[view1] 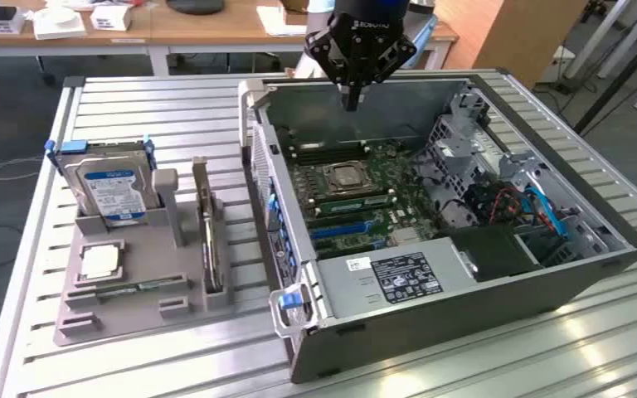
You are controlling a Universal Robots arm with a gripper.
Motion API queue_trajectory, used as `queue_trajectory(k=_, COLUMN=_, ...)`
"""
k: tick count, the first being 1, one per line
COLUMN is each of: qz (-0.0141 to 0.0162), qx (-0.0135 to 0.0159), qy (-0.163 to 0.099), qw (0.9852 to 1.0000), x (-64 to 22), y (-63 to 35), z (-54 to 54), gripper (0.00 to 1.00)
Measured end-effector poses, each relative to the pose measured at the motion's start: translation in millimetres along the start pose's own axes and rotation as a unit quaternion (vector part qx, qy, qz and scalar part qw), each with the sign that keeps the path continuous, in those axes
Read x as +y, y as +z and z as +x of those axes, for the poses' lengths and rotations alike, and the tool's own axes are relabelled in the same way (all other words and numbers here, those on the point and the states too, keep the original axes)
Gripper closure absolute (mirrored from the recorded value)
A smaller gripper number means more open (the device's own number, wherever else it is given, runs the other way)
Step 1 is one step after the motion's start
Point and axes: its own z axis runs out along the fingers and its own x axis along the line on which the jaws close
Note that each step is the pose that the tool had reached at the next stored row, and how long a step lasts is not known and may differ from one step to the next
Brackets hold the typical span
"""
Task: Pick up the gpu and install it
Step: 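Reach for the gpu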
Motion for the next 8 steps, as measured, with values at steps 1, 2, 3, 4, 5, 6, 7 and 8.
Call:
queue_trajectory(k=1, qz=0.0000, qx=0.0000, qy=0.000, qw=1.0000, x=0.0, y=0.0, z=0.0, gripper=0.89)
queue_trajectory(k=2, qz=0.0000, qx=0.0000, qy=0.000, qw=1.0000, x=0.0, y=0.0, z=0.0, gripper=0.89)
queue_trajectory(k=3, qz=0.0000, qx=0.0000, qy=0.000, qw=1.0000, x=0.0, y=0.0, z=0.0, gripper=0.89)
queue_trajectory(k=4, qz=0.0000, qx=0.0000, qy=0.000, qw=1.0000, x=0.0, y=0.0, z=0.0, gripper=0.89)
queue_trajectory(k=5, qz=0.0000, qx=0.0000, qy=0.000, qw=1.0000, x=0.0, y=0.0, z=0.0, gripper=0.89)
queue_trajectory(k=6, qz=0.0000, qx=0.0000, qy=0.000, qw=1.0000, x=0.0, y=0.0, z=0.0, gripper=0.89)
queue_trajectory(k=7, qz=0.0000, qx=0.0000, qy=0.000, qw=1.0000, x=0.0, y=0.0, z=0.0, gripper=0.89)
queue_trajectory(k=8, qz=0.0000, qx=0.0000, qy=0.000, qw=1.0000, x=0.0, y=0.0, z=0.0, gripper=0.89)
